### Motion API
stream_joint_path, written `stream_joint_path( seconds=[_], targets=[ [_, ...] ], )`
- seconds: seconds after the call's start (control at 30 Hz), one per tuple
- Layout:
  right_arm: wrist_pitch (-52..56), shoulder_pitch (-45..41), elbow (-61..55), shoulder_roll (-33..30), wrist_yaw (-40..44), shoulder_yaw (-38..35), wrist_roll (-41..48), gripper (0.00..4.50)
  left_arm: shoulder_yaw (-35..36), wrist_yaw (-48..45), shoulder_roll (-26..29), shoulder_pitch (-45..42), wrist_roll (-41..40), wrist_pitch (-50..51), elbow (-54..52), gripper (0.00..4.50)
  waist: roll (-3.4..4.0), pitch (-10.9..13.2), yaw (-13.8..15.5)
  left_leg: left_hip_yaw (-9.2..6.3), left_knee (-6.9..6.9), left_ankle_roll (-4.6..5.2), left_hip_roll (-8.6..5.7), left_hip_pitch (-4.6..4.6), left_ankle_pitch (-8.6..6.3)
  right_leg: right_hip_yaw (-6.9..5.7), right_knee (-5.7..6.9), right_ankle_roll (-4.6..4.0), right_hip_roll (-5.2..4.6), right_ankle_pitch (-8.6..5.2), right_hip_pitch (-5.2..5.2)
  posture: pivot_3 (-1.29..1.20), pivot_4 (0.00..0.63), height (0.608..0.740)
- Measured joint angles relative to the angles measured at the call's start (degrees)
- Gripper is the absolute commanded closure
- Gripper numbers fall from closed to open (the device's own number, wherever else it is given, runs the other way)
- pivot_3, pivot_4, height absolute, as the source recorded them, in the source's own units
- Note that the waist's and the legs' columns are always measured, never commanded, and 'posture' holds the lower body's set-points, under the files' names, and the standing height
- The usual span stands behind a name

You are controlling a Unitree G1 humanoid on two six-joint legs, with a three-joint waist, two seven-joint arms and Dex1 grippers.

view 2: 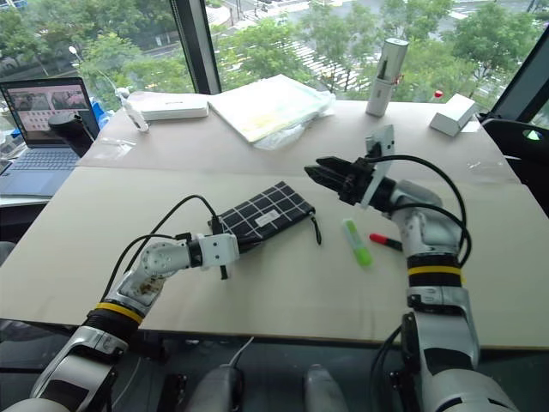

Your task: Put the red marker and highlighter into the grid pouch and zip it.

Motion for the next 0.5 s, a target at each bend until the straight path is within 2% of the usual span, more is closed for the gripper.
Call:
stream_joint_path(
  seconds=[0.23, 0.37, 0.5],
  targets=[
    [1.62, 9.02, -5.86, -2.35, 0.99, 1.39, -0.66, 1.99, 3.42, -1.93, 3.29, -0.02, -4.50, -0.93, -1.90, 4.50, -0.01, 0.03, -0.66, -0.05, 0.00, 0.00, -0.01, -0.22, 0.00, 0.00, -0.01, 0.01, 0.02, 0.00, -0.23, 0.00, 0.150, 0.740],
    [1.29, 9.34, -6.37, -1.48, -4.58, 3.80, -4.95, 1.99, 4.48, -3.74, 6.26, 0.61, -5.66, -2.45, -2.69, 4.50, -0.01, 0.04, -0.76, -0.05, 0.00, 0.00, -0.01, -0.25, 0.00, 0.00, -0.01, 0.02, 0.01, 0.00, -0.26, 0.00, 0.150, 0.740],
    [1.35, 9.32, -4.77, 0.46, -10.77, 5.58, -8.74, 1.99, 4.80, -4.24, 6.44, 1.33, -6.34, -2.59, -2.85, 4.50, -0.03, 0.05, -0.52, -0.04, 0.02, -0.01, -0.04, -0.38, 0.00, 0.00, -0.01, 0.01, 0.00, 0.00, -0.37, 0.00, 0.150, 0.740]
  ],
)
